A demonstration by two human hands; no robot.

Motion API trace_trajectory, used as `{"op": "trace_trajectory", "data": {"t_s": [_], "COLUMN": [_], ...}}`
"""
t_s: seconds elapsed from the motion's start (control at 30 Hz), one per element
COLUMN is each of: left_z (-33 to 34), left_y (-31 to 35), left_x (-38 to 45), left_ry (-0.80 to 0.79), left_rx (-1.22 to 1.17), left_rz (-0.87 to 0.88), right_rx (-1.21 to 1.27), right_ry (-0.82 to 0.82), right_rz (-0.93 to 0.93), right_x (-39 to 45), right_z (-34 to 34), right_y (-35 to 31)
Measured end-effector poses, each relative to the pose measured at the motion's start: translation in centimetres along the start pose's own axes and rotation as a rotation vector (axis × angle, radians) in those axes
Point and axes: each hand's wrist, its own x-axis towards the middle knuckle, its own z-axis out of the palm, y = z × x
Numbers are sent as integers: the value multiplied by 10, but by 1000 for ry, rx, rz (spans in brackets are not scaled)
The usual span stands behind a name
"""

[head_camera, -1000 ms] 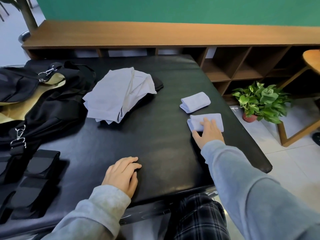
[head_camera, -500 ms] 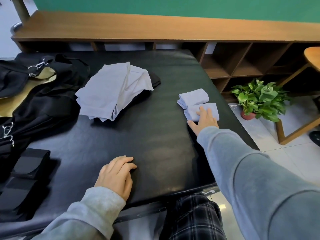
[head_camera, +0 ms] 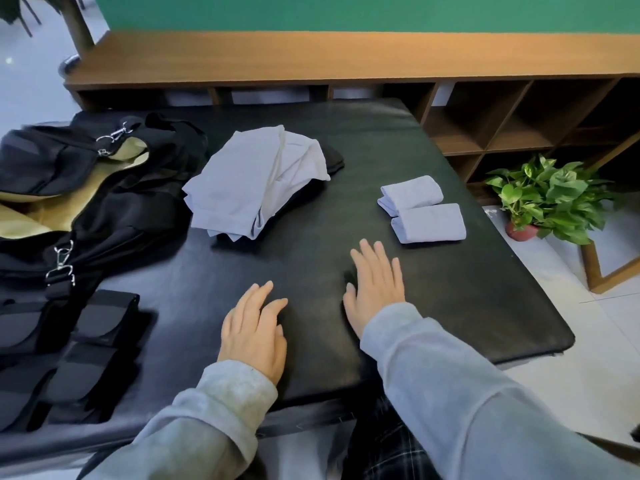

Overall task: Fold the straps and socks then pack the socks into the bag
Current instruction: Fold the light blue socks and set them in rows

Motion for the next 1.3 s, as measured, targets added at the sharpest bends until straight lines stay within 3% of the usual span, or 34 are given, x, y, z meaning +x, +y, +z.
{"op": "trace_trajectory", "data": {"t_s": [0.13, 0.3, 0.43, 0.63, 0.77, 0.97, 1.17, 1.3], "left_z": [2, -1, 2, 6, 5, 0, -2, 2], "left_y": [-7, -34, -51, -54, -52, -49, -43, -44], "left_x": [25, 61, 80, 92, 90, 91, 77, 50], "left_ry": [11, -6, -161, -227, -190, -293, -169, -15], "left_rx": [44, 130, 221, 280, 303, 409, 289, 230], "left_rz": [-120, -196, -298, -253, -214, -210, -202, -38], "right_rx": [27, 1, 29, 68, 126, 143, 166, 181], "right_ry": [-38, -99, -126, -172, -226, -230, -252, -255], "right_rz": [-193, -118, -101, -63, -43, -35, -30, -25], "right_x": [-19, -15, -14, -14, -15, -15, -14, -13], "right_z": [3, 6, 6, 4, 5, 4, 1, -2], "right_y": [-27, -25, -27, -27, -25, -25, -25, -24]}}
